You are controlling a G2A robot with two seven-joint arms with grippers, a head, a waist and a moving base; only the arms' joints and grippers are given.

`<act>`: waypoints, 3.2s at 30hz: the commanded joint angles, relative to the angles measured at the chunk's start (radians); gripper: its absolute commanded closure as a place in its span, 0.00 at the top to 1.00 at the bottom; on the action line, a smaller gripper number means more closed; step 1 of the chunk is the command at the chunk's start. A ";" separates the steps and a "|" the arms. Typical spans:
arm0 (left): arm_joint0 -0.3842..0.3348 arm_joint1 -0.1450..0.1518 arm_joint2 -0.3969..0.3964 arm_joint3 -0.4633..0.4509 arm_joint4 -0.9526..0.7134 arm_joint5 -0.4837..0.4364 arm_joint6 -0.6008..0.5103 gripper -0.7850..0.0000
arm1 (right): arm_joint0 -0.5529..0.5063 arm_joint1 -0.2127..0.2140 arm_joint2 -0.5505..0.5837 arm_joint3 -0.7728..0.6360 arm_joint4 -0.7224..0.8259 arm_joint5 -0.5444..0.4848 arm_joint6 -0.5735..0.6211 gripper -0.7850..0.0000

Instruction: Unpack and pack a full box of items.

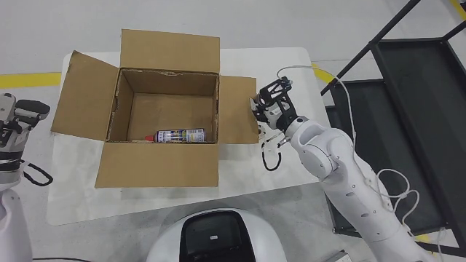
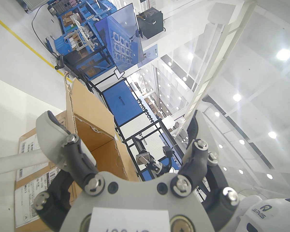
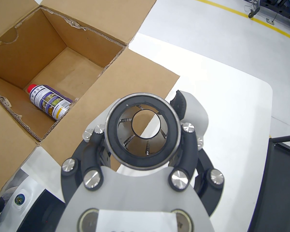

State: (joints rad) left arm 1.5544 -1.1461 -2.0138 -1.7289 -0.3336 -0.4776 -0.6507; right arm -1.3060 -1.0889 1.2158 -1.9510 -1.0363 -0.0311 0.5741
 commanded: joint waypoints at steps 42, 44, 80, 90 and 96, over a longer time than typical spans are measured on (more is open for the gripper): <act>0.000 0.000 0.000 0.000 0.000 0.000 0.000 1.00 | 1.008 -0.519 -0.864 1.001 0.296 -0.130 0.158 0.00; 0.000 0.000 0.000 0.000 0.000 0.000 0.000 1.00 | 1.025 -0.553 -0.880 1.058 0.310 -0.151 0.156 0.00; 0.000 0.000 0.000 0.000 0.000 0.000 0.000 1.00 | 1.046 -0.806 -0.902 1.554 0.421 -0.375 -0.111 0.00; 0.000 0.000 0.000 0.000 0.000 0.000 0.000 1.00 | 1.018 -0.796 -0.898 1.550 0.380 -0.375 -0.164 0.00; 0.000 0.000 0.000 0.000 0.000 0.000 0.000 1.00 | 0.982 -0.775 -0.884 1.599 0.337 -0.375 -0.267 0.00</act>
State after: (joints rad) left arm 1.5544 -1.1461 -2.0138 -1.7289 -0.3336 -0.4776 -0.6507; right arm -0.3195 -1.8665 0.3293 -0.3599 -0.6977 -0.4028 0.3199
